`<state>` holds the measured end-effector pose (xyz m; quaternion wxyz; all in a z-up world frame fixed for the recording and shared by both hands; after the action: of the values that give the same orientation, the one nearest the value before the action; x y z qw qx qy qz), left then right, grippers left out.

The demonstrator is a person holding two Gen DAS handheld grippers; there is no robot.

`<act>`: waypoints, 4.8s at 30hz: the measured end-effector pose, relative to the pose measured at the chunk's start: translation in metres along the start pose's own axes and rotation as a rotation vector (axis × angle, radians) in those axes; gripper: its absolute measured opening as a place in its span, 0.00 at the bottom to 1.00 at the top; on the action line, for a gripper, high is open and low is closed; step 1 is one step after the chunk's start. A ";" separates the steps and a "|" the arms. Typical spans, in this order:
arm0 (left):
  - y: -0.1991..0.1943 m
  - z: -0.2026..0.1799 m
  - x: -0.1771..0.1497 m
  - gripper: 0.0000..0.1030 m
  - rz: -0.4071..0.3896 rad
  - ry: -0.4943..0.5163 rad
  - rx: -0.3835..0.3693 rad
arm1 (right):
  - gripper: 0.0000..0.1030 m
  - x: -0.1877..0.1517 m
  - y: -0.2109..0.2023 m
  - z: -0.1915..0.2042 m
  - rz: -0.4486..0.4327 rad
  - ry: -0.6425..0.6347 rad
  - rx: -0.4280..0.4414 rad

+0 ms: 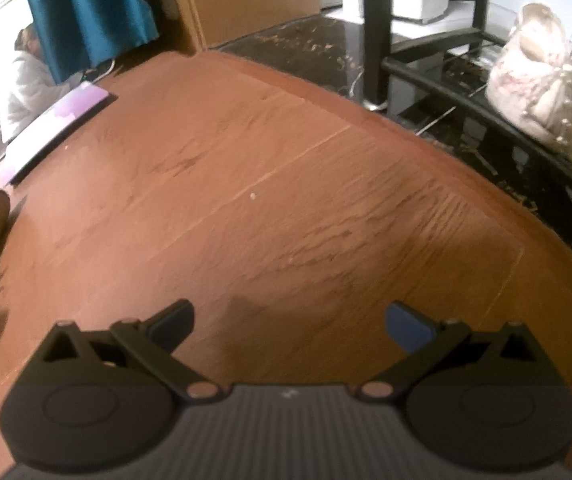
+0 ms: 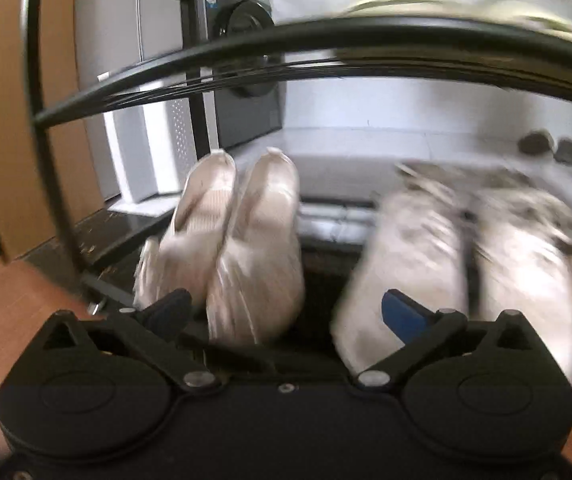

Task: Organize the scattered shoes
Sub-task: 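Open the right tool and withdraw both tools from the rack, then turn both tools toward the beige lace-up heeled shoes by the white fan base, then grasp one beige heeled shoe with the left tool and lift it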

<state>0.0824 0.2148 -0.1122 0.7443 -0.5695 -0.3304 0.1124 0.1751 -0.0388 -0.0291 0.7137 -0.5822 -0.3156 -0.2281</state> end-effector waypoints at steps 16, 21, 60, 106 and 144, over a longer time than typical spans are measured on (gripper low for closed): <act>-0.101 -0.084 -0.043 0.99 -0.111 0.446 -0.192 | 1.00 -0.105 -0.188 -0.102 0.029 0.261 -0.169; -0.126 -0.097 -0.070 0.99 -0.107 0.481 -0.289 | 1.00 -0.103 -0.181 -0.109 -0.001 0.291 -0.120; -0.196 0.169 0.011 0.99 -0.446 -0.228 0.012 | 1.00 -0.085 -0.234 -0.073 -0.159 0.539 0.358; -0.041 0.400 -0.184 0.98 -0.148 0.515 0.329 | 1.00 -0.131 -0.348 0.265 0.389 0.167 0.762; -0.092 0.155 -0.014 0.28 -0.056 0.403 -0.273 | 1.00 -0.104 -0.284 0.035 0.157 0.750 0.497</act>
<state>-0.0438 0.2969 -0.0121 0.7141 -0.6662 -0.2032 -0.0698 -0.1004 -0.0705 0.0956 0.9119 -0.2924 -0.0355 -0.2859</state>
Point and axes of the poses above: each gripper's, at about its wrist camera, not at the fingertips, and y roughly the way its jaws point, z to its left, x to its top, the point moved 9 cm from there along y, roughly the way its jaws point, and after that the axes turned 15 degrees about z, right-handed, at the moved point
